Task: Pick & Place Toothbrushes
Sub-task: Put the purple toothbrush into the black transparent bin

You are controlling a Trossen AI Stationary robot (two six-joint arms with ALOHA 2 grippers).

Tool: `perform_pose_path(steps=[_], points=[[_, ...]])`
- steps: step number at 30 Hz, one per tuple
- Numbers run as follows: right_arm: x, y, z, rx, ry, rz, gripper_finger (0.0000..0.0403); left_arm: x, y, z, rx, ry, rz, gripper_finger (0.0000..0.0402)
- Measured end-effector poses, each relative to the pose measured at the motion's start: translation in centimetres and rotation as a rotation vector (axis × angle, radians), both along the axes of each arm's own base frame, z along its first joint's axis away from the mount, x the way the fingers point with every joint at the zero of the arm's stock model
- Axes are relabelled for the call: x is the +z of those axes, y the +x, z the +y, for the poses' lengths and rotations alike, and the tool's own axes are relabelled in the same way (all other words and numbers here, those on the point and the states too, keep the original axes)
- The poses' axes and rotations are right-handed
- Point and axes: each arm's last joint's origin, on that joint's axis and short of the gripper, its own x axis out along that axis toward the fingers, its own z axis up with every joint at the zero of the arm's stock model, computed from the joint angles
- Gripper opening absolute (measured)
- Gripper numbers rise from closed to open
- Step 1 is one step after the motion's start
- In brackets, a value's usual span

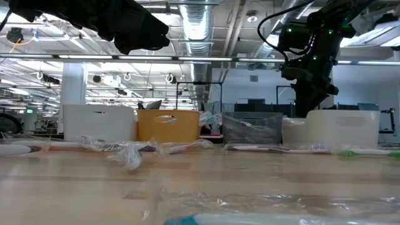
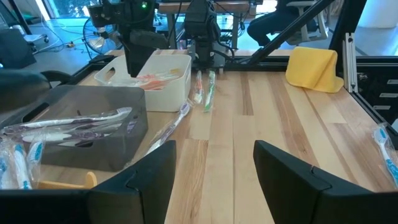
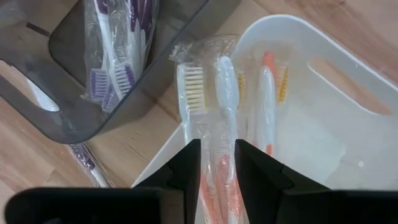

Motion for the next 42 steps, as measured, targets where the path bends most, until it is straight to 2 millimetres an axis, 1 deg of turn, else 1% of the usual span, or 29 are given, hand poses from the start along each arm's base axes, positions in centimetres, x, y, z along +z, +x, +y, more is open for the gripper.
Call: perform_pose_path(steps=[5,9,13,18,21,24,28,33,37,42], points=[[0.3,0.0,0.0,0.000,0.003,0.007,0.0093,0.0,0.0,0.0,0.000,0.000,0.000,0.0209],[1.6,0.2,-0.1,0.002,-0.002,-0.003,0.0093,0.0,0.0,0.0,0.000,0.000,0.000,0.0209],[3.8,0.4,0.2,0.033,-0.039,-0.070,0.0093,0.0,0.0,0.0,0.000,0.000,0.000,0.0209],[6.5,0.1,1.4,0.107,-0.086,-0.170,0.0093,-0.1,0.0,0.0,0.000,0.002,0.006,0.0209],[7.9,-0.2,2.6,0.203,-0.131,-0.220,0.0093,-0.1,0.0,0.0,0.000,0.005,0.013,0.0209],[8.9,-0.6,3.7,0.302,-0.167,-0.254,0.0093,-0.1,0.0,0.0,0.000,0.006,0.015,0.0209],[9.5,-1.0,5.2,0.376,-0.175,-0.292,0.0093,-0.1,0.0,0.0,0.000,0.006,0.015,0.0209],[9.5,-0.9,6.9,0.469,-0.163,-0.304,0.0093,-0.1,0.0,0.0,0.000,0.006,0.015,0.0209],[9.2,-0.4,8.3,0.560,-0.156,-0.287,0.0093,-0.1,0.0,0.0,0.000,0.006,0.015,0.0209],[8.9,0.7,9.9,0.748,-0.212,-0.283,0.0093,-0.1,0.0,0.0,0.000,0.006,0.015,0.0209]])
